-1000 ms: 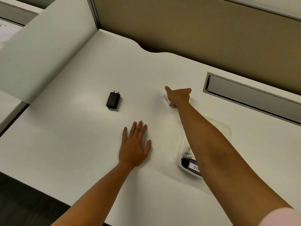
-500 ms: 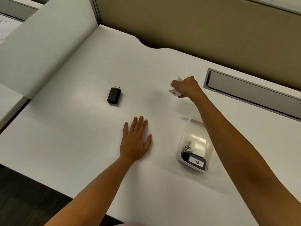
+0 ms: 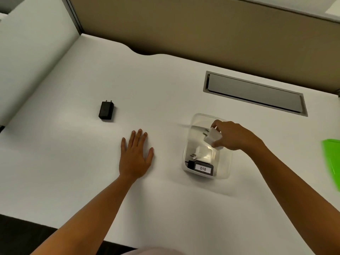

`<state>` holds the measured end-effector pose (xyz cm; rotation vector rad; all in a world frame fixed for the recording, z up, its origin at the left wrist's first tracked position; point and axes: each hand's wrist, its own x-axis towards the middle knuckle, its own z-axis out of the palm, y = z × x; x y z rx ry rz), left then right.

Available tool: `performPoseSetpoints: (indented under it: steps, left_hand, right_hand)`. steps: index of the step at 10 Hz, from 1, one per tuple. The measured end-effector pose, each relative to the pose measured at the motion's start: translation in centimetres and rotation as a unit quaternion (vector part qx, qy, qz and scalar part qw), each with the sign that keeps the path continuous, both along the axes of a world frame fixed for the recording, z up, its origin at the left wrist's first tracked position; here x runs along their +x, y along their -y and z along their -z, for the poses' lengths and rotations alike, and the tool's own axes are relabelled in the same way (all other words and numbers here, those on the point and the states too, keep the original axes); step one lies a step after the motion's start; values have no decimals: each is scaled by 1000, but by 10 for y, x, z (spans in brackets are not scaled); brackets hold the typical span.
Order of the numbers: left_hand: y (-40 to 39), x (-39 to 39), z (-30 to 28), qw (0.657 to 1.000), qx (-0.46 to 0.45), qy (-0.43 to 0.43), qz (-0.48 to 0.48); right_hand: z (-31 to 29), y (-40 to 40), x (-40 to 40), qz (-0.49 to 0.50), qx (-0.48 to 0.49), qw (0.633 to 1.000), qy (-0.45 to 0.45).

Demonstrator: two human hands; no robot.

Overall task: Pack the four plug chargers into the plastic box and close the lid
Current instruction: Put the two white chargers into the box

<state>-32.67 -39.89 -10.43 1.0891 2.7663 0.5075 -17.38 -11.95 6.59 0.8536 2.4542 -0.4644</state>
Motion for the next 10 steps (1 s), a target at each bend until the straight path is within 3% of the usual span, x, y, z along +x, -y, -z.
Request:
performPoseSetpoints:
  steps: [3,8,10]
  left_hand:
    - [1,1,1,1000,-1,-6,2]
    - [0,-1,3,1000,1,-7,5]
    - [1,0,3,1000,3,-9,6]
  right_hand:
    - [57,-6,7,6,-18,998,-62]
    - [64,-11,9,24,-88,994,-64]
    - [59,-10,9,61,-76,984,-151]
